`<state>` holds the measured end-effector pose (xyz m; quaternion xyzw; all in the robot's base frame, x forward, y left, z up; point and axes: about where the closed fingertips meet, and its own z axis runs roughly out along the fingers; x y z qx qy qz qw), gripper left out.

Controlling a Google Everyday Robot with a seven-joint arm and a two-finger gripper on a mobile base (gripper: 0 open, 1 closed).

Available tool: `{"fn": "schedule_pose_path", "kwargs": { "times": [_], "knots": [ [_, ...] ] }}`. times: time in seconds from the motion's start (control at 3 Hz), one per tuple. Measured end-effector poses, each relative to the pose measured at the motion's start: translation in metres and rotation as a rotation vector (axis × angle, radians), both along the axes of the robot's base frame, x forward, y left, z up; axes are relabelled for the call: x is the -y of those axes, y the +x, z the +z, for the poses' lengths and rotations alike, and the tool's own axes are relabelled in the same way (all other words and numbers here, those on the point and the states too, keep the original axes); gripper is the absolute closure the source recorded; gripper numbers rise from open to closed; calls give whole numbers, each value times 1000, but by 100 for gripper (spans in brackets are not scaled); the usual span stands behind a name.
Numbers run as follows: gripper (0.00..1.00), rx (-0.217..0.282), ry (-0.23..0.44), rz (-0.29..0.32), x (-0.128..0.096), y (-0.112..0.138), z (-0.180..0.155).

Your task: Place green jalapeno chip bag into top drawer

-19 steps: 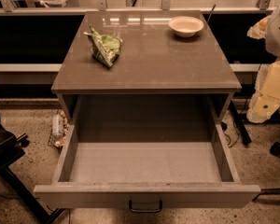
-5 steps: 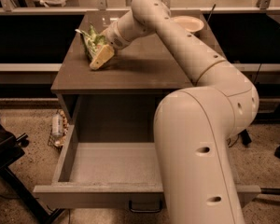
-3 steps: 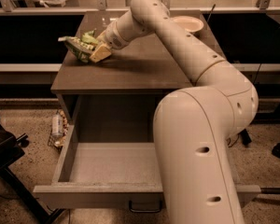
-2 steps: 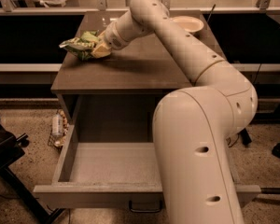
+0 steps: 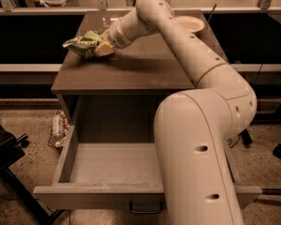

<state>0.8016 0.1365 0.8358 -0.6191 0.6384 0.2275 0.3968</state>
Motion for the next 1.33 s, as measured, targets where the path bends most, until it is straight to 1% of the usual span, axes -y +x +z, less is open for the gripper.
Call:
{"fn": "schedule_pose_path", "kwargs": {
  "times": [0.33,0.67,1.0,1.33],
  "knots": [
    [100,11,1,-32,38,-5,30],
    [100,42,-1,-95,88,-20,72],
    [100,50,-31,-175,140,-56,102],
    [100,68,-47,-244,180,-108,133]
  ]
}}
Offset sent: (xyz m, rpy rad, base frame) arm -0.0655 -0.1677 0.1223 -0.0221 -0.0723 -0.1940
